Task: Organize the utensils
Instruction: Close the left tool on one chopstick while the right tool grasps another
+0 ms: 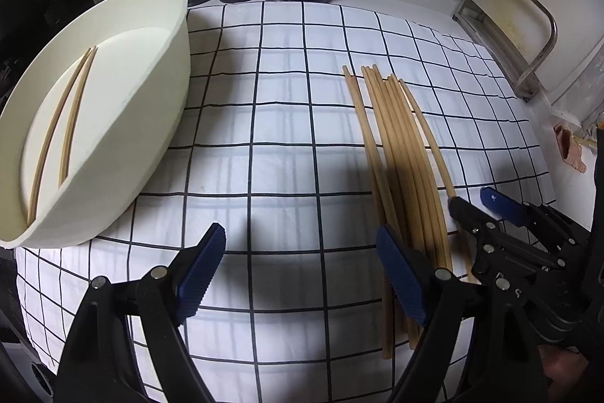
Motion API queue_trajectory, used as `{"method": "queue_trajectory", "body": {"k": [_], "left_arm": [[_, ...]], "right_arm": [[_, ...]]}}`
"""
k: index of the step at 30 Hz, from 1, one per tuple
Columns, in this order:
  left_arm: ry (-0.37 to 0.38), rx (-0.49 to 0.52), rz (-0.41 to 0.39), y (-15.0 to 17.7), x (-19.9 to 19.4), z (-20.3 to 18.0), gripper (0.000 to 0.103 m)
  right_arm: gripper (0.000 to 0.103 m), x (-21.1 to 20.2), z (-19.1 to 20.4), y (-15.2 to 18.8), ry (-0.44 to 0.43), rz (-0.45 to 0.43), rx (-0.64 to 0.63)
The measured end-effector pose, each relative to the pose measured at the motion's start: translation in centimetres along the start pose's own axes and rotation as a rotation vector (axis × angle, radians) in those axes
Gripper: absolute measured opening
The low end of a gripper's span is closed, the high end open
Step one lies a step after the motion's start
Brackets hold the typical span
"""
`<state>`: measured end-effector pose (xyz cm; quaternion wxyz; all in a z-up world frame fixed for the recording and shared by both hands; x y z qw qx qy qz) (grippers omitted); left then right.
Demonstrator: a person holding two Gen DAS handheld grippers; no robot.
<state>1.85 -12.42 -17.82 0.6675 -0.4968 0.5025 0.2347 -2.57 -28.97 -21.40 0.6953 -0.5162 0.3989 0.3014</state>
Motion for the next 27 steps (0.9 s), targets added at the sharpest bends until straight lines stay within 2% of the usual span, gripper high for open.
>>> {"method": "queue_trajectory", "body": {"k": [9,18,27], "left_arm": [[-0.005,0.024,0.013,0.0,1.3,-1.2,0.081],[-0.015,0.025,0.02,0.0,2.6,-1.8,0.081],[-0.063,0.044,0.016,-0.5,3.3,-2.2,0.081]], "right_arm": [[0.043,-0.3,-2.9,-0.3,0.017,-0.016,0.044],[0.043,-0.3,-2.8,-0.2,0.006,-0.025,0.029],[0.043,-0.1,-2.5,-0.2,0.019,-0.04,-0.008]]}}
Point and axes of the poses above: each gripper's, at about its wrist camera, not at the fingertips, and x roughly the way its jaws point, z to its left, y to its underside, the point moved 5 cm from there along x, roughly the way its jaws point, and after that the axes turned 10 degrees about x, right-handed, at the moved point
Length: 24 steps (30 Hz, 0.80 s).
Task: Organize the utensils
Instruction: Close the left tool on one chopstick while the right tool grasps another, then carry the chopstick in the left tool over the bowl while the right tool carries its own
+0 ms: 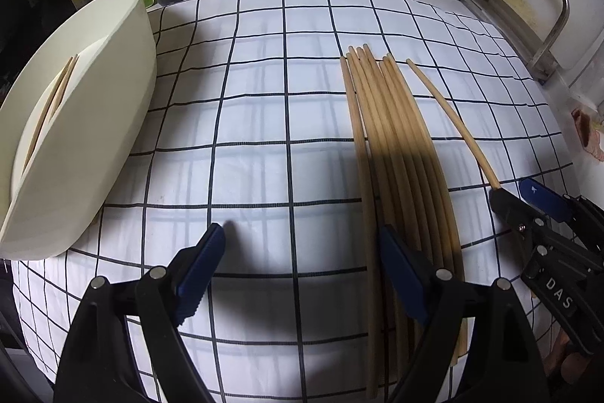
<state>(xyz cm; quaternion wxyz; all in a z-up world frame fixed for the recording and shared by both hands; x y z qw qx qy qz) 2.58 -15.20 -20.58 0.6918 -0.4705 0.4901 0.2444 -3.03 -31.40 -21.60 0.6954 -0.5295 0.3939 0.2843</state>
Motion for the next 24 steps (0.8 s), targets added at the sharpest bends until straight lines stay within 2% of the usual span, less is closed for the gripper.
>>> {"method": "queue_trajectory", "body": {"k": [3,6,9,14,15,16,24], "left_arm": [[-0.008,0.002,-0.007,-0.1,0.1,0.1,0.081],[-0.008,0.011,-0.019,-0.4,-0.1,-0.2,0.069],[-0.003,0.028,-0.03,-0.6,-0.4,-0.7,0.055],[0.014,0.052,-0.039,-0.8,-0.6,-1.5,0.019],[0.016,0.052,-0.038,-0.8,-0.6,-1.5,0.015],[0.019,0.053,-0.037,-0.9,-0.6,-1.5,0.009],[0.054,0.041,-0.014,-0.9,-0.9,-1.0,0.008]], "right_arm": [[0.043,0.1,0.5,0.2,0.02,-0.008,-0.045],[0.042,0.2,0.8,0.2,0.016,-0.014,-0.067],[0.032,0.2,1.3,0.2,0.004,-0.011,-0.092],[0.014,0.2,2.2,0.3,-0.019,-0.002,-0.126],[0.007,0.2,2.4,0.3,-0.022,0.0,-0.132],[0.007,0.2,2.5,0.3,-0.021,0.001,-0.136],[0.006,-0.2,2.5,0.3,-0.064,0.027,-0.085]]}}
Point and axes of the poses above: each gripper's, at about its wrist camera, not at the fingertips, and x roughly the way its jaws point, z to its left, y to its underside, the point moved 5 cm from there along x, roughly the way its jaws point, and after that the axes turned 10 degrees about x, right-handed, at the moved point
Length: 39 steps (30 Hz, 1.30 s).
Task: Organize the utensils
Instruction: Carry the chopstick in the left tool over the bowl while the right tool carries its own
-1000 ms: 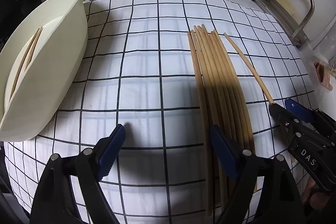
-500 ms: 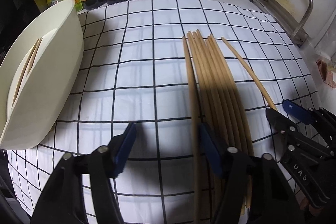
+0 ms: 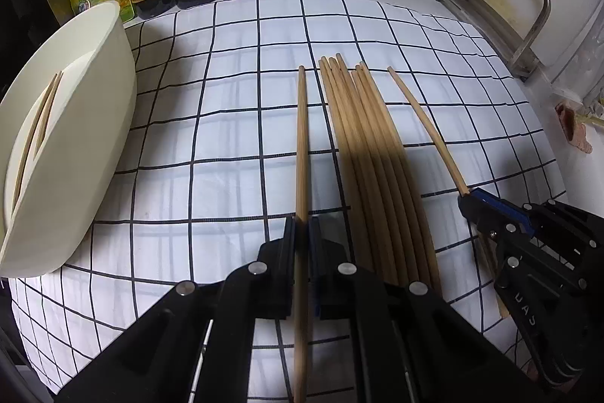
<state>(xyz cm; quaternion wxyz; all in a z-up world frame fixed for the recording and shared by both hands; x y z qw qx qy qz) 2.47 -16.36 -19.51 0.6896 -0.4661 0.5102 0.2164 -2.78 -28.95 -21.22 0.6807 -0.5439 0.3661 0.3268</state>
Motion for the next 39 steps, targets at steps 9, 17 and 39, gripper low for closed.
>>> {"method": "queue_trajectory", "body": {"k": [9,17,39], "left_arm": [[0.02,0.015,-0.056,-1.7,-3.2,0.8,0.008],[0.017,0.001,-0.133,-4.0,-8.3,4.8,0.008],[-0.144,-0.229,-0.135,-1.0,-10.4,26.8,0.008]], "right_arm": [[0.006,-2.9,1.1,-1.5,-0.034,-0.037,0.057],[0.006,-5.6,5.1,-4.9,-0.104,-0.098,0.075],[0.006,0.3,28.6,-11.3,-0.318,-0.034,-0.11]]}}
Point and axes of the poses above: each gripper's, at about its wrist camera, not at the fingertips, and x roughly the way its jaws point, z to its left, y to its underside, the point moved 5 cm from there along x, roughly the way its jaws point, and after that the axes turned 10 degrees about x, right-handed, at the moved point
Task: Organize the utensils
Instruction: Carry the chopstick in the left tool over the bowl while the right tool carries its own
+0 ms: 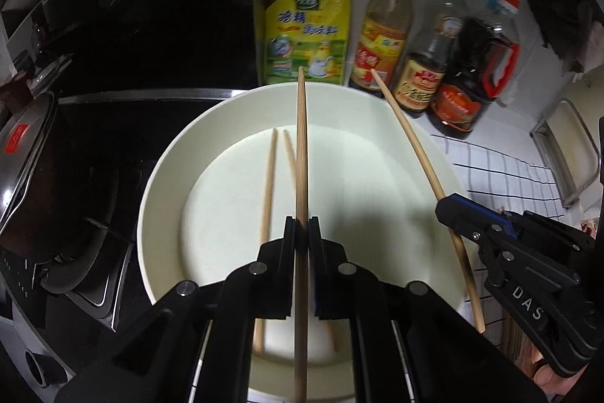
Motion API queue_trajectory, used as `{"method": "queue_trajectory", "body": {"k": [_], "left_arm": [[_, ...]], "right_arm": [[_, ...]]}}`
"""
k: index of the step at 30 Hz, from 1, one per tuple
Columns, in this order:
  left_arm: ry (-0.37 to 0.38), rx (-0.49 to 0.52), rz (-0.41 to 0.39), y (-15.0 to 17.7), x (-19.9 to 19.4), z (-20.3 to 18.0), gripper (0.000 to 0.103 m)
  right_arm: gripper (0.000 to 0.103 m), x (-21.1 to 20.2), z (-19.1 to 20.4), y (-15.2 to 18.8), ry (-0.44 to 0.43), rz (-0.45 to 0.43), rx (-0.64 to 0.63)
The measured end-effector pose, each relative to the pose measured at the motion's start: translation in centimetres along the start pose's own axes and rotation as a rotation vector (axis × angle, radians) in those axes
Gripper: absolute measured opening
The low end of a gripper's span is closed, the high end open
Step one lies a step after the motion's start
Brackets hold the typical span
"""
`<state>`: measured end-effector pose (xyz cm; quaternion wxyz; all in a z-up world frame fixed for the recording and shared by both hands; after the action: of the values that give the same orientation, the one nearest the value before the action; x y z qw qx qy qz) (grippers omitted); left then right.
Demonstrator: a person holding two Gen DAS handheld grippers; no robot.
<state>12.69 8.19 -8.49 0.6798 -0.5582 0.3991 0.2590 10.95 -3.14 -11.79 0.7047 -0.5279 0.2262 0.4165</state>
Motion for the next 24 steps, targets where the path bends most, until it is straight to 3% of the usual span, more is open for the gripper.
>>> {"method": "queue_trajectory", "body": {"k": [12,24], "left_arm": [[0.007,0.007,0.103,1.5,4.4,3.1,0.008],[0.004,-0.006,0.146,2.2,5.6,4.2,0.009]], "right_arm": [[0.006,6.0,1.5,0.8,0.035,0.106,0.039],[0.007,6.8,0.6,0.9,0.068,0.115,0.076]]}}
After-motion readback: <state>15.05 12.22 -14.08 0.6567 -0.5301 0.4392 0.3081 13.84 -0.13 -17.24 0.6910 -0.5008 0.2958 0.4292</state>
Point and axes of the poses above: each gripper's, at about its wrist camera, not at the fingertips, and x roughly the way its jaws point, z to its left, y to its underside, the point moved 5 cm from there along x, roughly the way its jaws point, and after that the axes turned 10 degrees about x, right-handed, at the moved point
